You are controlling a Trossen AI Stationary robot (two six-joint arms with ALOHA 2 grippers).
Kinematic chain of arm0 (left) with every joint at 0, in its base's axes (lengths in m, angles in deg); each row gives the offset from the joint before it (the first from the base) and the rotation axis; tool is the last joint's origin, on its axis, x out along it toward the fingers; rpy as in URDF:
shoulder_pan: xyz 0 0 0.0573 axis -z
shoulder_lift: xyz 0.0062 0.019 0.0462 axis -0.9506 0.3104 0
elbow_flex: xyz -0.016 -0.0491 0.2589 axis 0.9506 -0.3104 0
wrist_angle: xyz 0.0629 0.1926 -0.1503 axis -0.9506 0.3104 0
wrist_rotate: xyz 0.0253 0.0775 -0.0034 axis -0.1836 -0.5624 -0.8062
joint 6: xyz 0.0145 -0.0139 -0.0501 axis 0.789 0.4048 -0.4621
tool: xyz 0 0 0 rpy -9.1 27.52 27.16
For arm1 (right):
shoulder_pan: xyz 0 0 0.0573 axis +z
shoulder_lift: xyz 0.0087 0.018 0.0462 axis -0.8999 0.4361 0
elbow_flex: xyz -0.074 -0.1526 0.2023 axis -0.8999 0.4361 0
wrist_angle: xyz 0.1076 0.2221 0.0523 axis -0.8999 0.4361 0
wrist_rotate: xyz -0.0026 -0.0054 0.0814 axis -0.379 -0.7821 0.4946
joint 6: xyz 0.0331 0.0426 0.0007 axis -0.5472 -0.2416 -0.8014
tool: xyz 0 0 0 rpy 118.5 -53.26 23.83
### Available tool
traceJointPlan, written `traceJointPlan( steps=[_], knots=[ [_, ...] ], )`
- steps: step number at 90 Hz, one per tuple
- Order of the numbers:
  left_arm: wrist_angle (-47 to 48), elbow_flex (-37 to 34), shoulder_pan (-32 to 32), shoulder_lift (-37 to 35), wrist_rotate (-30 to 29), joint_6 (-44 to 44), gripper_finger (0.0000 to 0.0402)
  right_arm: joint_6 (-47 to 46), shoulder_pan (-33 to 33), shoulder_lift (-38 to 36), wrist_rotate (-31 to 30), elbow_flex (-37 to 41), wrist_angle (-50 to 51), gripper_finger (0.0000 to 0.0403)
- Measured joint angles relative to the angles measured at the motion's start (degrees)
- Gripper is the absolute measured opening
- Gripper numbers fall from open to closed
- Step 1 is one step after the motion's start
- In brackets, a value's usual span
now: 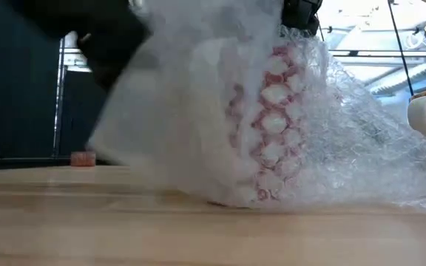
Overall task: Wrap mug
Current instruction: Wrap the red cup with the left transparent bubble wrap
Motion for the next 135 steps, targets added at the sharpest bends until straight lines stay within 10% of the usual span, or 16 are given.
traceJointPlan(
  steps=[108, 135],
  knots=[
    [-8.56, 1.61, -5.19, 7.94, 2.18, 4.04, 0.0161, -0.43, 0.0, -12.92, -1.75, 0.02, 5.12, 0.0],
    [-9.05, 1.5, -5.18, 8.0, 2.21, 4.15, 0.0161, 0.74, 0.02, -3.39, -0.25, -0.09, -0.68, 0.0]
  ],
)
